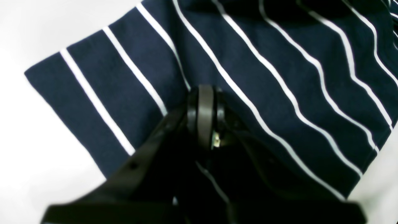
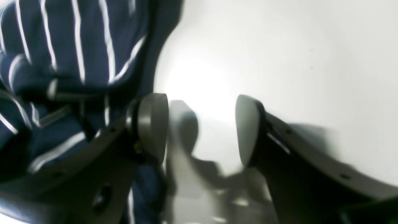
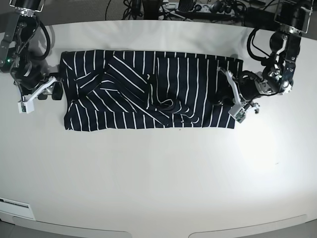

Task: Fold the T-shirt properly
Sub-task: 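Grasp both ends of the folded bundle with both grippers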

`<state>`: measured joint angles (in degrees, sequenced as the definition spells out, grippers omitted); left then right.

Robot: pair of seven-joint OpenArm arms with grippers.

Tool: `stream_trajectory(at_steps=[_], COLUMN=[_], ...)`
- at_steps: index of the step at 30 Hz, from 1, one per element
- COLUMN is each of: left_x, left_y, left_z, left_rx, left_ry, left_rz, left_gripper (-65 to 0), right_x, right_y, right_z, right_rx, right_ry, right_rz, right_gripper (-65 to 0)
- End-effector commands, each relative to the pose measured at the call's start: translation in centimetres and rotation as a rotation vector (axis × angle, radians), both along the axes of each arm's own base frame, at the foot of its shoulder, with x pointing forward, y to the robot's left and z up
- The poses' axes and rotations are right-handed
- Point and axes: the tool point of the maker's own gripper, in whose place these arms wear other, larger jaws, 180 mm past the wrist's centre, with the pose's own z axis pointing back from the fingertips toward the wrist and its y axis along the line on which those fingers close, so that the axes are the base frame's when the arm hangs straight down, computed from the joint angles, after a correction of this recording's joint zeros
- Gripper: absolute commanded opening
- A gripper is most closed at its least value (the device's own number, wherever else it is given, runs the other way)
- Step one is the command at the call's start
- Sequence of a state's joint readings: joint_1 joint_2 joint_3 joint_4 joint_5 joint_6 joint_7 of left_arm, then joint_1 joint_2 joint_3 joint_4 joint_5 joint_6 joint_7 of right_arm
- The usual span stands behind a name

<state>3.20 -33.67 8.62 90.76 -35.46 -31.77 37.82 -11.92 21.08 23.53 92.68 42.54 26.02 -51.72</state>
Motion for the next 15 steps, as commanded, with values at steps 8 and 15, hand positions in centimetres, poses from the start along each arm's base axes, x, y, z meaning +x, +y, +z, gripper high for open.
stream_trajectory(at_steps=[8,15], left_x=[-1.2,-1.2], left_y=[3.9,3.9], left_z=[-0.5,-0.6], left_rx=[0.089,0.089], left_ry=[0.107,0.107], left_rz=[0.035,0.036], left_gripper=[-65.0,-65.0], right_x=[-2.5,-3.0], right_y=[3.7,6.5], right_z=[-2.0,-2.9], right_rx=[0.227,0.249], right_ry=[0.098,0.129], right_rz=[0.118,0.196], right_gripper=[-28.1,-28.1])
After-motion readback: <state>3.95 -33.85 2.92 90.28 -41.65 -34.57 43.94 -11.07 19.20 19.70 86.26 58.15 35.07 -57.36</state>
